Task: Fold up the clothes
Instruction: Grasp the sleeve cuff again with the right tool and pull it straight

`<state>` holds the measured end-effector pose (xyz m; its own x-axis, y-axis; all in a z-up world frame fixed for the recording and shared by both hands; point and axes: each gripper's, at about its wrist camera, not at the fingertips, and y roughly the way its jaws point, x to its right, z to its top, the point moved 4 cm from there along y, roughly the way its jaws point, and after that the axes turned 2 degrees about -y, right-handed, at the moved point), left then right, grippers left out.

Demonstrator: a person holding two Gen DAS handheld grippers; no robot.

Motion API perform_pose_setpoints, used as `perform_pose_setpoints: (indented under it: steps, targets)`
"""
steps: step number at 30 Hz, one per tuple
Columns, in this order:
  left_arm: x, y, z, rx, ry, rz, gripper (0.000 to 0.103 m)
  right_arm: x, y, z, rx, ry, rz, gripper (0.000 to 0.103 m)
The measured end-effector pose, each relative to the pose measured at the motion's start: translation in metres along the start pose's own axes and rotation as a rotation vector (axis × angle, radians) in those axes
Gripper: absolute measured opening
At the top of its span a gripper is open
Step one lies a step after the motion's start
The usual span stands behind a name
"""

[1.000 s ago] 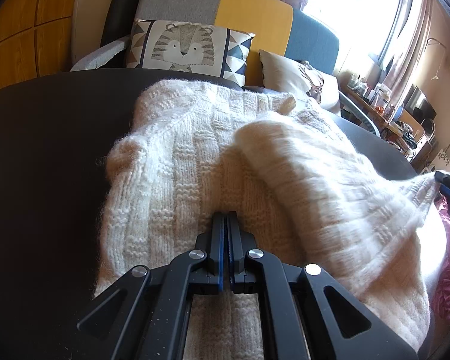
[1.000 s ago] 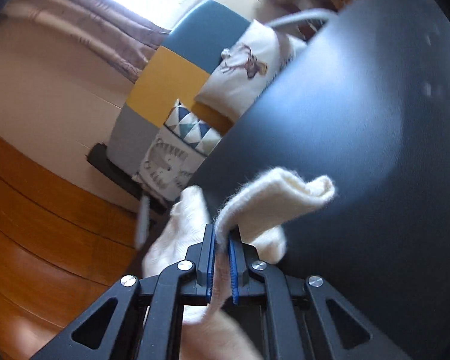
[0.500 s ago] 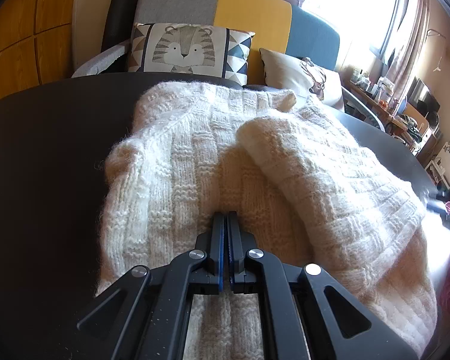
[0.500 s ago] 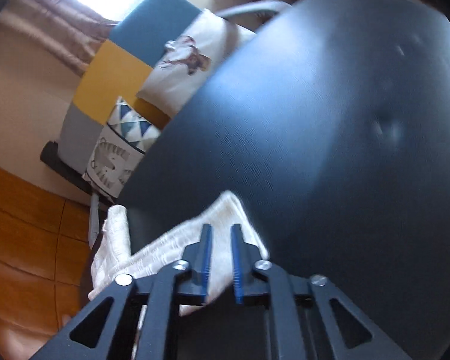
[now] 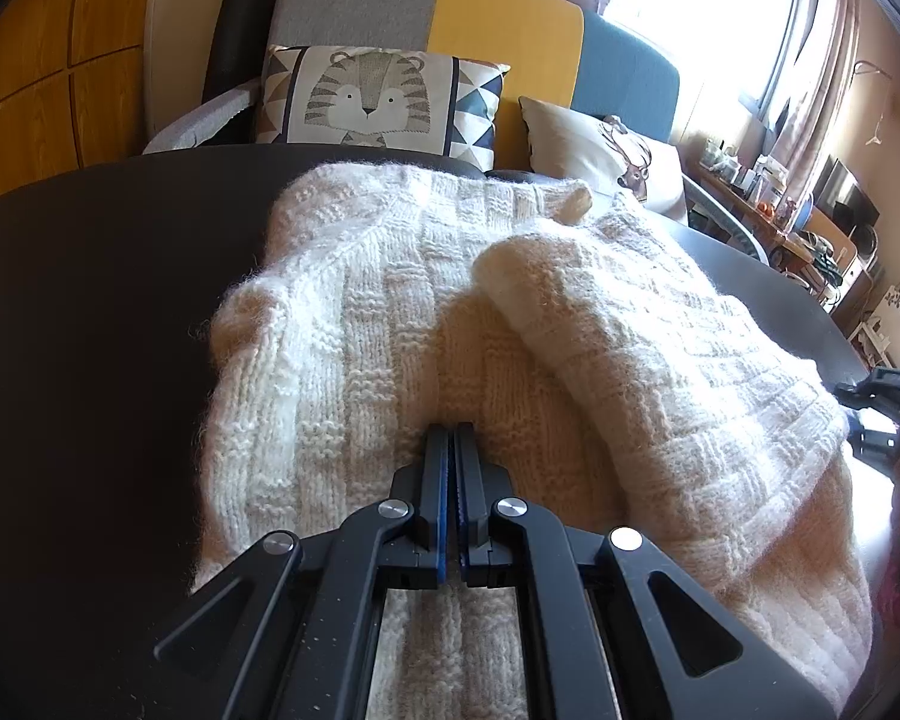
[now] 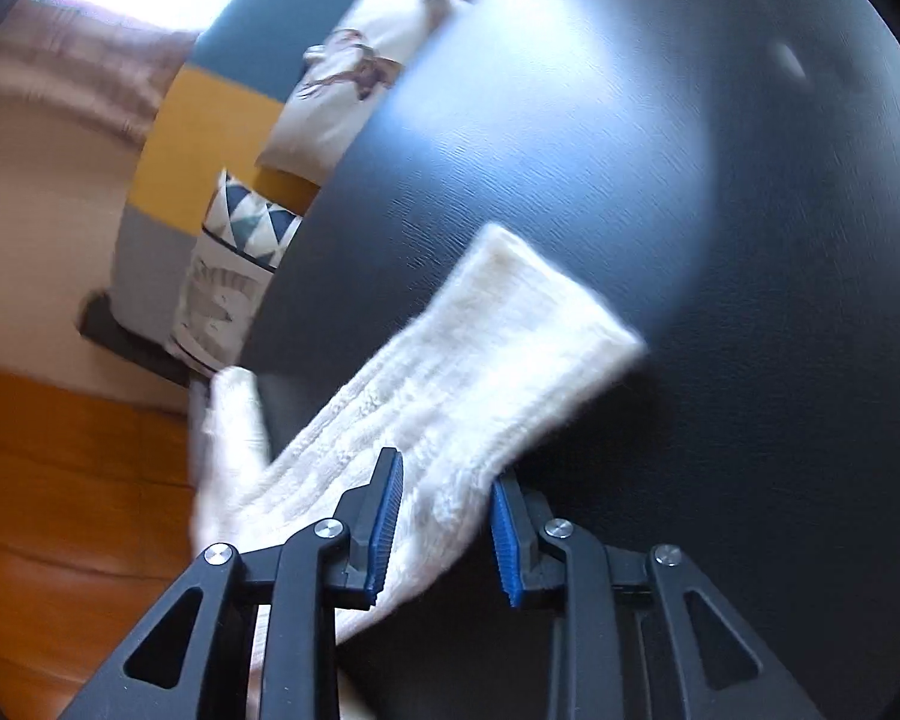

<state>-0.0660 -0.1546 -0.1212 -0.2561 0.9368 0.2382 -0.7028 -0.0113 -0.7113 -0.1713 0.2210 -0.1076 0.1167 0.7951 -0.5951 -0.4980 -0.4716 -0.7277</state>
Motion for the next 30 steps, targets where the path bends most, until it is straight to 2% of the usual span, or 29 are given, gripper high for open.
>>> perform_pose_setpoints:
  steps: [1,2,6,10,15,21,30]
  targets:
    - [0.0,0.0,0.0,0.0,-0.003,-0.003,0.002,-0.009,0.003,0.001,0.012,-0.089,-0.052,0.019]
    - [-0.001,0.0,0.0,-0.001,-0.006,-0.007,0.002,-0.019,0.008,0.0,0.012,-0.188,-0.113,0.008]
    - [-0.001,0.0,0.0,-0.001,-0.011,-0.013,0.002,-0.043,0.011,0.007,0.063,-0.498,-0.309,0.006]
    - [0.0,0.0,-0.001,-0.001,-0.007,-0.008,0.002,-0.045,0.001,0.028,0.119,-0.62,-0.4,0.006]
    - [0.0,0.0,0.0,-0.001,-0.009,-0.01,0.002,-0.021,-0.014,0.065,0.178,-0.656,-0.53,0.006]
    - [-0.001,0.0,0.0,-0.002,-0.005,-0.009,0.002,0.041,-0.024,0.11,0.193,-0.572,-0.651,0.006]
    - [0.001,0.001,0.0,0.0,0.003,0.001,0.002,0.119,-0.049,0.153,0.208,-0.519,-0.802,0.006]
